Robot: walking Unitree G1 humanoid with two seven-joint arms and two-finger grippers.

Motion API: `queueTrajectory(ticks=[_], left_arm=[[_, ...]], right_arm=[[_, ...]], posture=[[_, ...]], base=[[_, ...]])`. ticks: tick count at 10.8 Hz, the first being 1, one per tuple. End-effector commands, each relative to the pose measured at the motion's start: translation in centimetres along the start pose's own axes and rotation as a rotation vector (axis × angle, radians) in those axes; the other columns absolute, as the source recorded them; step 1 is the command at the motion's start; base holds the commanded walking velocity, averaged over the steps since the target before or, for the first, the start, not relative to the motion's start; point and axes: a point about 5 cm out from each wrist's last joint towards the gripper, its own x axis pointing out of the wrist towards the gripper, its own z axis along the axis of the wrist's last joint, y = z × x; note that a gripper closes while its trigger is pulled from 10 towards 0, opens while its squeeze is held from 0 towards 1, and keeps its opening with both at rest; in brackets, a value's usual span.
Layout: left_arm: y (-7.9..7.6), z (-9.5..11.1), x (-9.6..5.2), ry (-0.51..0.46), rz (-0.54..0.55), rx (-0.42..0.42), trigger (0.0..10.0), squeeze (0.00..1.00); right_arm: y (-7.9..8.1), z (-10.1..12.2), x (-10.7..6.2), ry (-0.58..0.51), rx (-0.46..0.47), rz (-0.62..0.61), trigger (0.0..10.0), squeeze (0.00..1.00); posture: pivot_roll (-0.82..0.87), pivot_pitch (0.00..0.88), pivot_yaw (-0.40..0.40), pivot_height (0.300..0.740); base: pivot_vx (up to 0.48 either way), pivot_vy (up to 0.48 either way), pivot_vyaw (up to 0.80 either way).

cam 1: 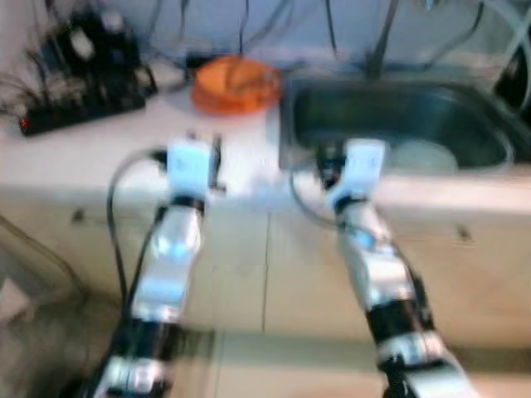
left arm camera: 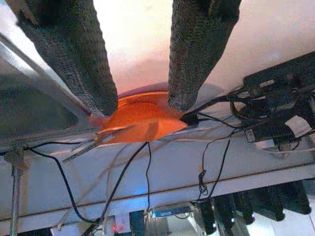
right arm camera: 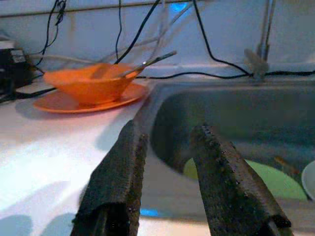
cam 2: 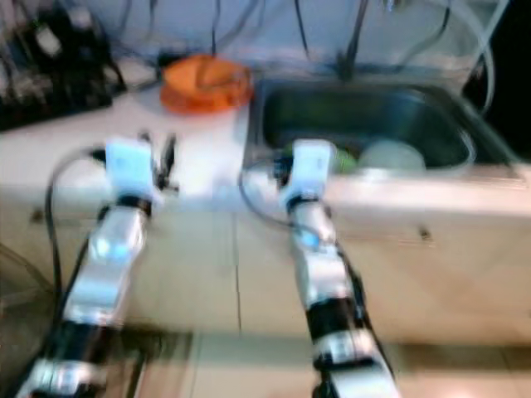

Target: Kitchen organization

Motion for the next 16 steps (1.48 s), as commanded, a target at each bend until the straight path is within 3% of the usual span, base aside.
queueTrajectory(ticks=[1, 16], left_arm=[[-0.91, 0.25, 0.01, -0.009, -0.020, -0.007, 10.0, 0.00], [-0.92, 0.73, 0.27, -0.026, -0.027, 0.001, 10.0, 0.00]], right_arm=[[-1.11, 0.08, -0.02, -0.005, -0.004, -0.032, 10.0, 0.00], [-1.17, -0.28, -0.03, 0.010, 0.005, -0.046, 10.0, 0.00]], posture=[[0.11, 0.036, -0.004, 0.740], [0.11, 0.046, -0.004, 0.740]], base=[[0.352, 0.000, 0.00], [0.355, 0.000, 0.00]])
